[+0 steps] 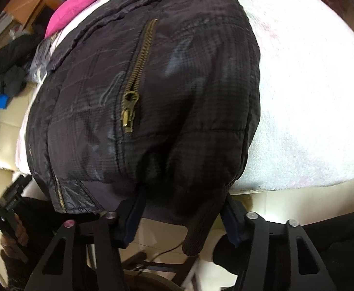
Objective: Fold large clothes
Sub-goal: 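Lift the jacket off the bed with both grippers and hold it hanging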
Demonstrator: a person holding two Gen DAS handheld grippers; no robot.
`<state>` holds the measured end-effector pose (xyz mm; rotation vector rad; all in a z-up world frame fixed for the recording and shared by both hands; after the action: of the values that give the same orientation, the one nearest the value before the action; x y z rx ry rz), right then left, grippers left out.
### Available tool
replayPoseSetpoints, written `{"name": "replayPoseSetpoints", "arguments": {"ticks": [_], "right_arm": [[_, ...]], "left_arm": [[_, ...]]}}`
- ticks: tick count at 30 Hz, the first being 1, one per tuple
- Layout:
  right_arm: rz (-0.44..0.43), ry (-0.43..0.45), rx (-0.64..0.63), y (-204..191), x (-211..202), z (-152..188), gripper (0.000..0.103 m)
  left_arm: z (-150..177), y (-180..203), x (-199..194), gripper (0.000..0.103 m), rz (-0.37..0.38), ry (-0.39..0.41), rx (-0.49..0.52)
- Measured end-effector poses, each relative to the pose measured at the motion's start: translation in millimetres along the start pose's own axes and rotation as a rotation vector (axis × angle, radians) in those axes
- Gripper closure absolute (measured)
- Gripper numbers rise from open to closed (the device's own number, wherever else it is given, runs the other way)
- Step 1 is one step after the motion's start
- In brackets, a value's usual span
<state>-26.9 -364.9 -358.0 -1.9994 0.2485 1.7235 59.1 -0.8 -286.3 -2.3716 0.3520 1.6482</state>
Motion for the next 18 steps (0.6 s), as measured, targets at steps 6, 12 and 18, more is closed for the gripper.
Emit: {"name": "replayPoseSetpoints", "arguments": {"ticks": [6, 12, 18], "right_arm": [[0.054, 0.006, -0.035, -14.5, -0.3, 4.6, 0.057], [0.032, -0.008, -0.006, -3.1, 2.0, 1.7, 0.050], [-0.052, -0.015, 0.056, 8.5, 8.4, -5.3, 0.040]], "left_arm": [[2.3, -3.0, 1.5, 0.019, 0.006, -0.010, 0.000], [5.3, -5.2, 14.4, 0.019, 0.047, -0.075, 0.004], [12.8, -16.8, 50.8, 0.019, 0.223, -0.248, -0.066]]}}
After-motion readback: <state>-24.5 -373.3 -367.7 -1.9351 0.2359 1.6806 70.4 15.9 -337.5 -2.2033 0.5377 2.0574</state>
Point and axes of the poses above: each gripper's, at about its wrist camera, not at the fingertips, and x roughly the way its jaws point, y to its right, z to its underside, the point moved 2 cm from there along x, roughly the way its jaws point, and after that the axes turned 8 degrees about -y, right-handed, at the moved point
